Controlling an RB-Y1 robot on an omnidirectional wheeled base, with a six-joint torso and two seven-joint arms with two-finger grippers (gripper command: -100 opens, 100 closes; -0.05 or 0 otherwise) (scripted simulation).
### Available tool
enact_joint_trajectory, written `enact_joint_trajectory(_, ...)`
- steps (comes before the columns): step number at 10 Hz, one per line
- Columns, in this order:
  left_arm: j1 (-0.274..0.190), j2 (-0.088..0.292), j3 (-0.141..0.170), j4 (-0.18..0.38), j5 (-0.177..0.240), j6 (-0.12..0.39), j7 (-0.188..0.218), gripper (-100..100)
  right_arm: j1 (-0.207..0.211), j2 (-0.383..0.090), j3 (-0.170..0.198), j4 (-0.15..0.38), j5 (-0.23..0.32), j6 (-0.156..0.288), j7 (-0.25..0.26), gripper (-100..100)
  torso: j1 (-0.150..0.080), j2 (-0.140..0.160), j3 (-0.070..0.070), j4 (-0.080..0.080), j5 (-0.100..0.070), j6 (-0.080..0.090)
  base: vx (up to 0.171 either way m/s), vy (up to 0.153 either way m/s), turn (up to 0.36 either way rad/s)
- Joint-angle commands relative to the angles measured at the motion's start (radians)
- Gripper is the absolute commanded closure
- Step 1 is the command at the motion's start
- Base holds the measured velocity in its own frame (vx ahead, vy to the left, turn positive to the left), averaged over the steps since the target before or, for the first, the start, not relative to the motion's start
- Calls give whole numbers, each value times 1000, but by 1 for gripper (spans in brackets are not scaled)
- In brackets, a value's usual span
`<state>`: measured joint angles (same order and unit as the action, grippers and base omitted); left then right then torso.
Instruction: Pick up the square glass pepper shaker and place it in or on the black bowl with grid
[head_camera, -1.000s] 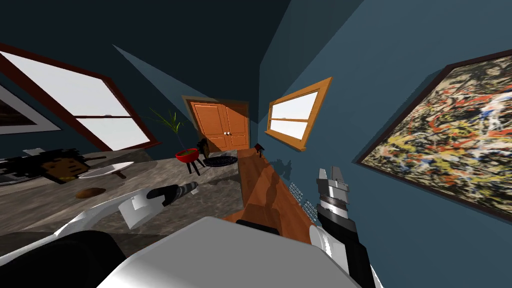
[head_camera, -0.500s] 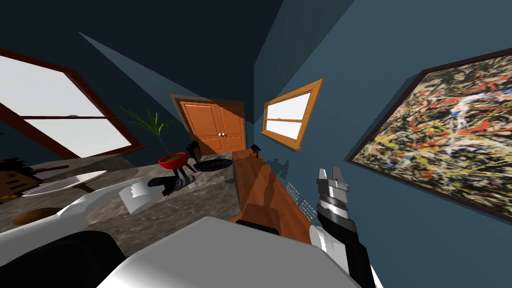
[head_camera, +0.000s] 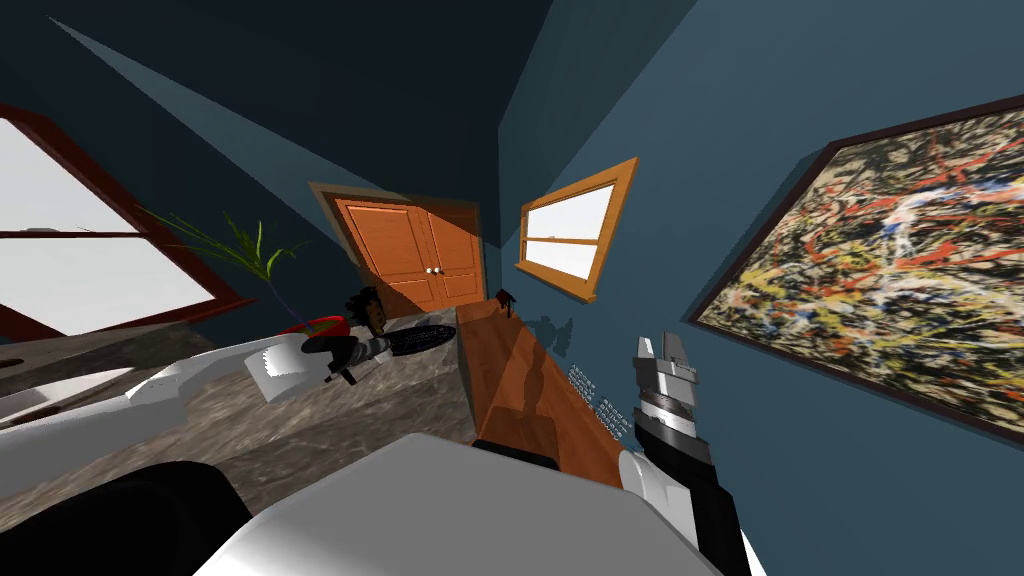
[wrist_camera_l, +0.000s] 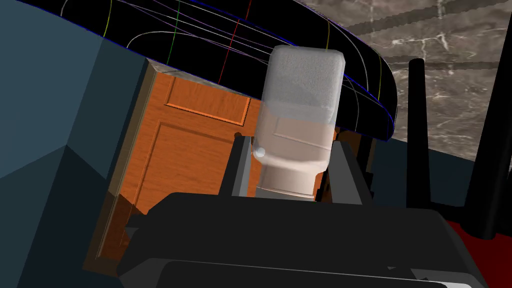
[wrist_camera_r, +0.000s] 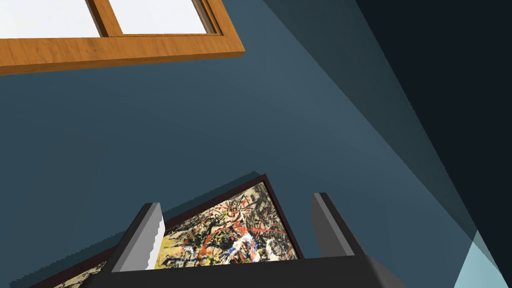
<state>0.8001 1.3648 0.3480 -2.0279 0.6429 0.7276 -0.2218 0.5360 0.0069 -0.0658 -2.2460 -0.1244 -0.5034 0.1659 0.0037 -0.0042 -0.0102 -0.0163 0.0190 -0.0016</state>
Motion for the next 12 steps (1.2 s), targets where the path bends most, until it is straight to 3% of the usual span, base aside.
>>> enact_joint_trajectory(1,0,28,32,-8,9,25,7,100,0,0,0,0,0,0,0,0,0,0,0,0,0,0,91,42,-106)
enact_joint_trajectory(3,-4,70,77,-12,19,54,16,100,0,0,0,0,0,0,0,0,1,0,0,0,0,0,101,52,-112)
enact_joint_trajectory(6,-9,106,115,-16,25,77,23,100,0,0,0,0,0,0,0,0,1,1,0,0,1,0,73,41,-70)
enact_joint_trajectory(7,-5,93,106,-13,19,64,18,100,0,0,0,0,0,0,0,0,-1,4,2,1,0,-1,0,0,0)
enact_joint_trajectory(8,-6,95,108,-12,19,65,18,-100,0,0,0,0,0,0,0,0,-2,7,4,1,1,-2,0,0,0)
enact_joint_trajectory(12,-6,95,108,-12,19,64,18,-100,0,0,0,0,0,0,0,0,-2,10,5,2,1,-2,0,0,0)
